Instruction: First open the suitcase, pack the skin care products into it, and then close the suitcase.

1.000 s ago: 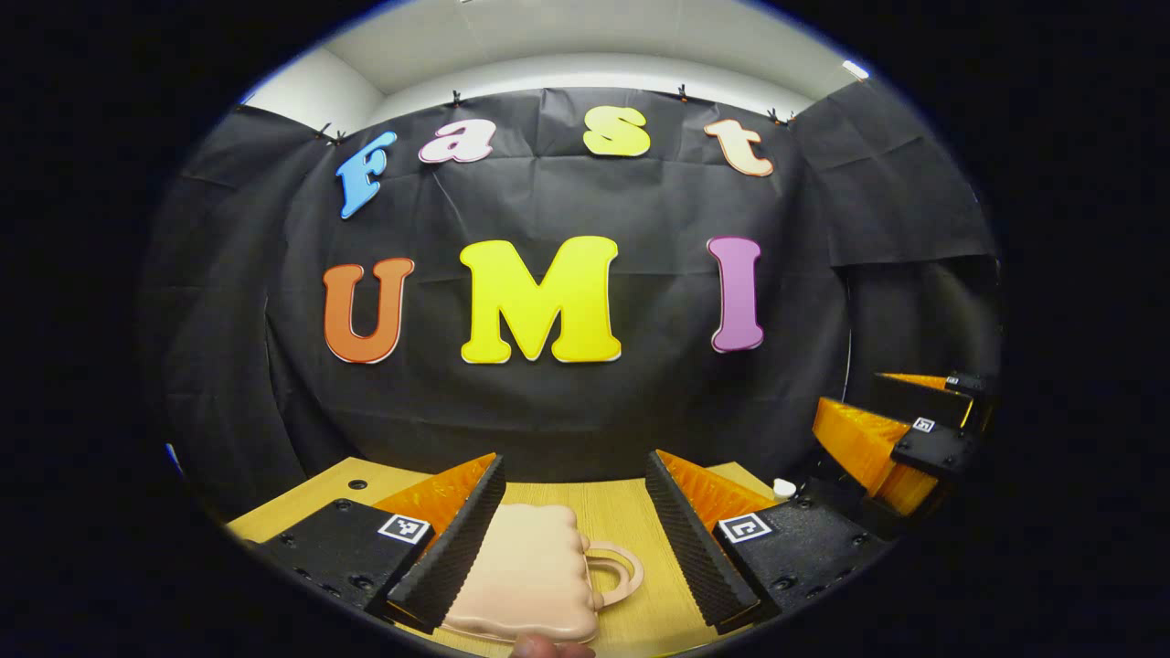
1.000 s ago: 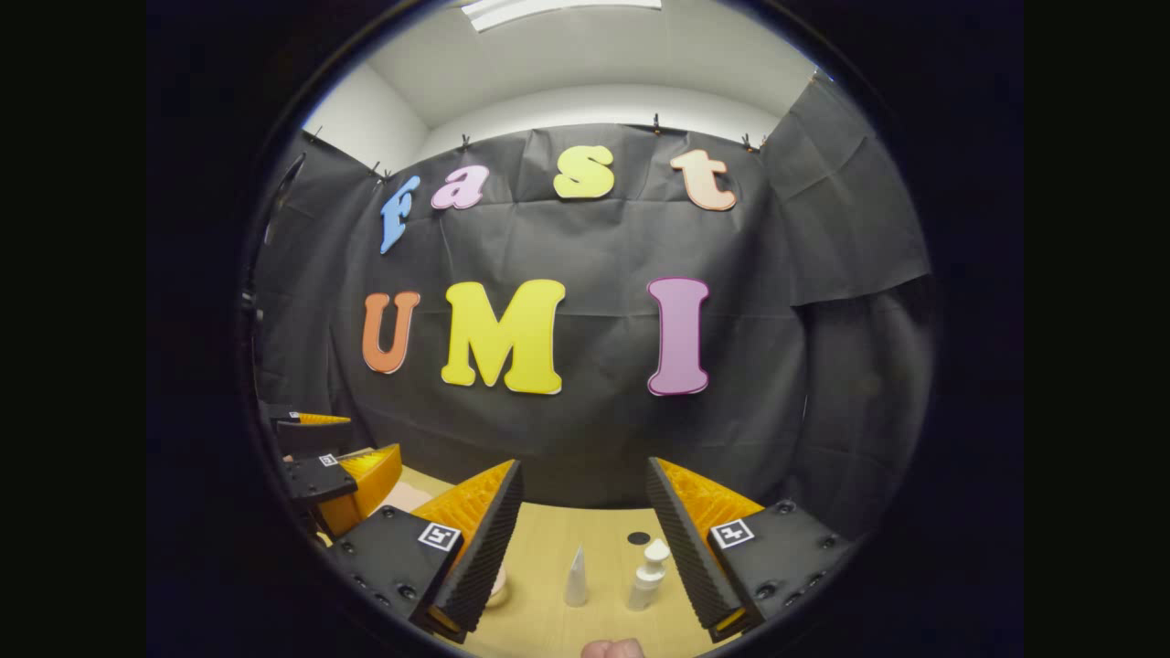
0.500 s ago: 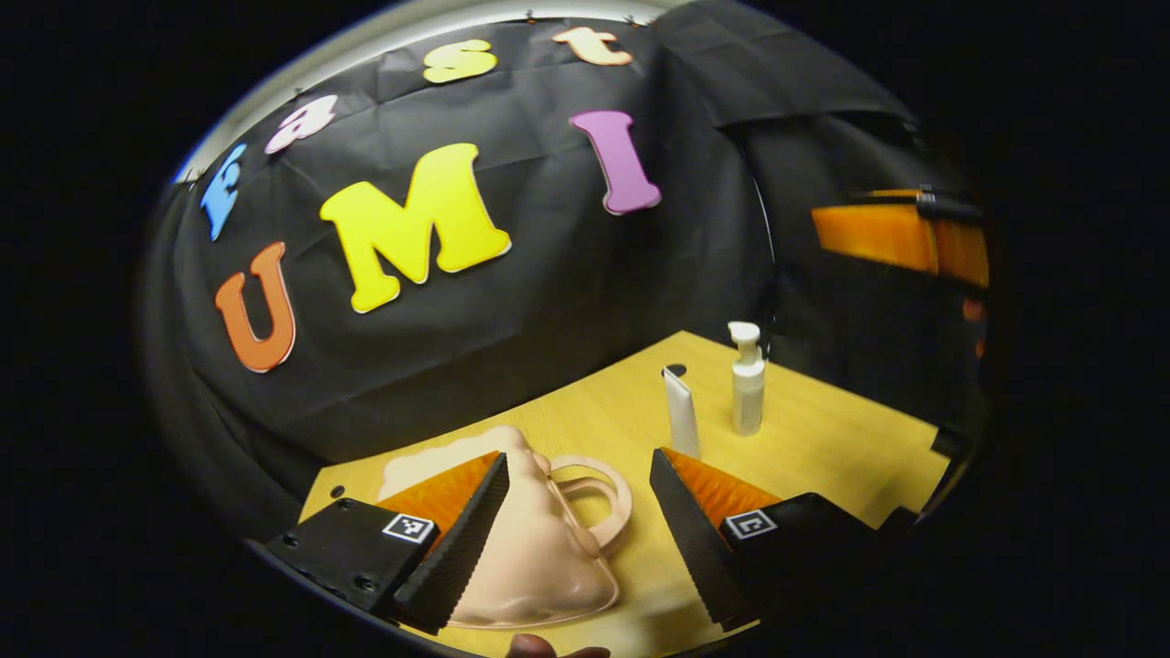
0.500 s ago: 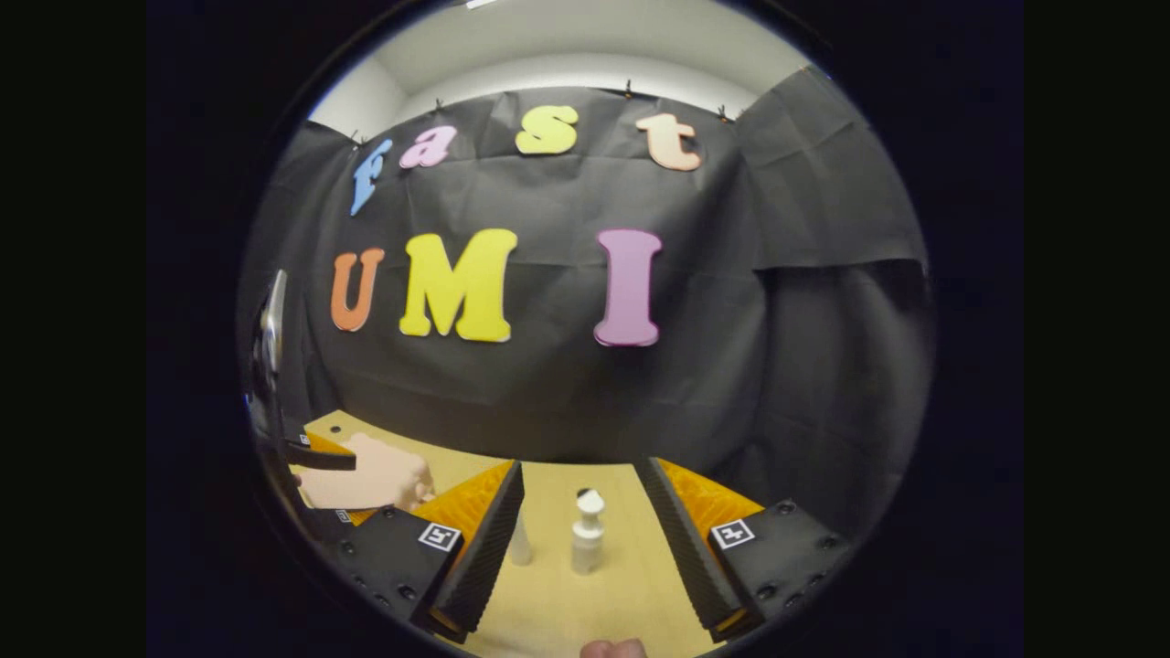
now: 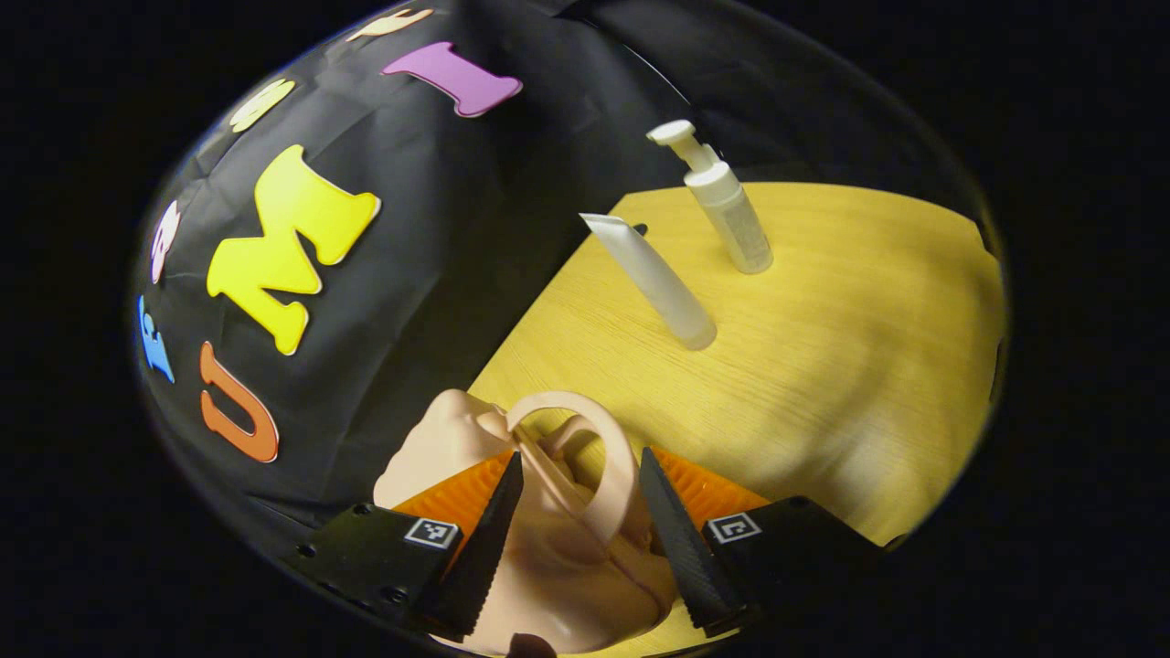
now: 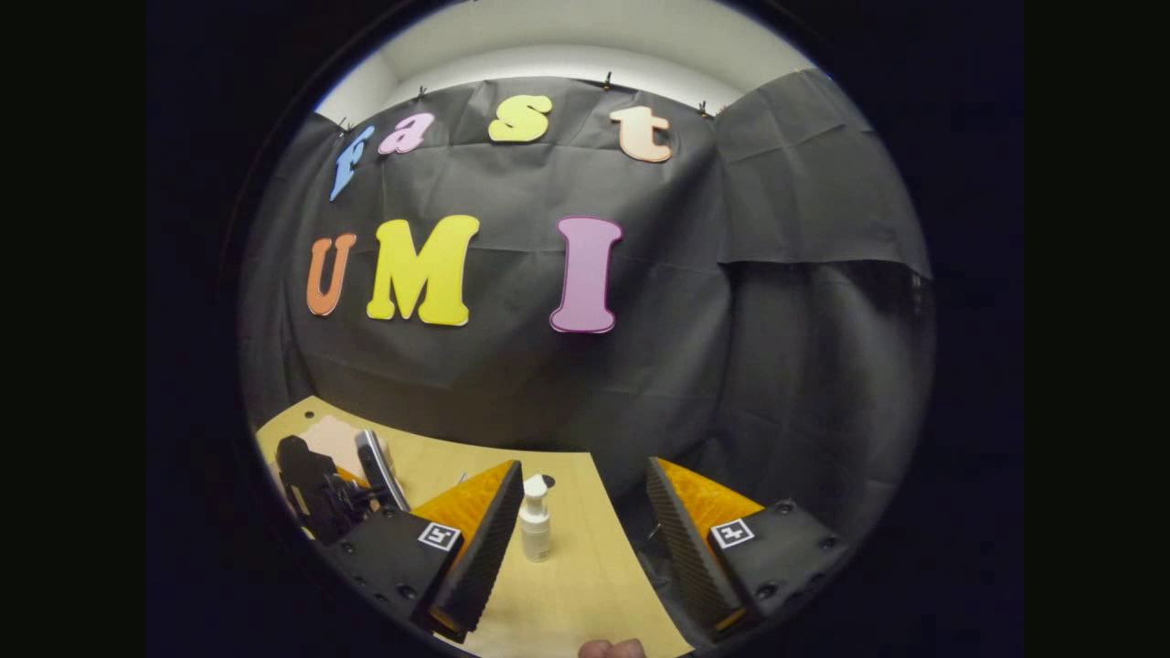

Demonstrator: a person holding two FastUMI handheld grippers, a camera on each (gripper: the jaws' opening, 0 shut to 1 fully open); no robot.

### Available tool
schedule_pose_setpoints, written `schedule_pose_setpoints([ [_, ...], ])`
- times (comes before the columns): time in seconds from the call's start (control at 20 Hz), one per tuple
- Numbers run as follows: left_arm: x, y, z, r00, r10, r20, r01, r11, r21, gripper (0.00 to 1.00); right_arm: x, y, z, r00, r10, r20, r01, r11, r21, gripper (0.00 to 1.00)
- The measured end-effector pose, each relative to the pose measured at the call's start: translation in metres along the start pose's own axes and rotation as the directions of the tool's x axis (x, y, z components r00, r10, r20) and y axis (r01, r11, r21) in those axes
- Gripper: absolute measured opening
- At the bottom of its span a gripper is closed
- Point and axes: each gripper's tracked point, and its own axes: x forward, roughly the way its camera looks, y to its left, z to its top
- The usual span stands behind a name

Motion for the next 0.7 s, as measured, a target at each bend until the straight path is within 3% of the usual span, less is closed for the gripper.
schedule_pose_setpoints([
  [0.2,0.017,-0.006,-0.005,0.999,-0.001,-0.051,0.004,0.999,0.050,0.69,-0.001,-0.015,-0.009,0.999,-0.026,-0.022,0.026,1.000,0.002,0.81],
  [0.25,0.018,-0.006,-0.006,0.998,-0.002,-0.064,0.006,0.999,0.054,0.52,-0.001,-0.018,-0.013,0.999,-0.031,-0.033,0.031,0.999,0.008,0.80],
  [0.4,0.021,-0.012,-0.009,0.995,-0.022,-0.095,0.025,0.999,0.039,0.31,0.000,-0.022,-0.019,0.998,-0.038,-0.050,0.040,0.999,0.025,0.81],
  [0.7,0.020,-0.011,-0.007,0.992,0.008,-0.125,-0.002,0.999,0.043,0.20,0.000,-0.014,-0.025,0.999,-0.016,-0.045,0.018,0.999,0.052,0.80],
])
